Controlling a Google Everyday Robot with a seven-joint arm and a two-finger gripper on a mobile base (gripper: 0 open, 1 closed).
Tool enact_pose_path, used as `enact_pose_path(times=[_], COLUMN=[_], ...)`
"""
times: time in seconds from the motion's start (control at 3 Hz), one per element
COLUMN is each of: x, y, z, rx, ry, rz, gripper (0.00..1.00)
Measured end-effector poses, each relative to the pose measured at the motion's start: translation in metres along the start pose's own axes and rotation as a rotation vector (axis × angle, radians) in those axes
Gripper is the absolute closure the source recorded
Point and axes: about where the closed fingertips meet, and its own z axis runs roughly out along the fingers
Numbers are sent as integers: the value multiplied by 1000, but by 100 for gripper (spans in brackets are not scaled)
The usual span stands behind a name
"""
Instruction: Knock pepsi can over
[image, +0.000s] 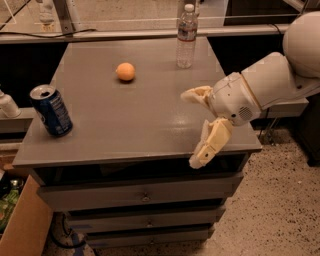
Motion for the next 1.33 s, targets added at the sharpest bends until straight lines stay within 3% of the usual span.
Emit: enact_pose_path(times=[0.33, 0.67, 1.33], x=[0, -2, -31], y=[0, 1, -15], z=[0, 8, 70], rx=[2, 15, 59], ry=[2, -52, -250], rz=[0, 0, -16], gripper=[0, 0, 0])
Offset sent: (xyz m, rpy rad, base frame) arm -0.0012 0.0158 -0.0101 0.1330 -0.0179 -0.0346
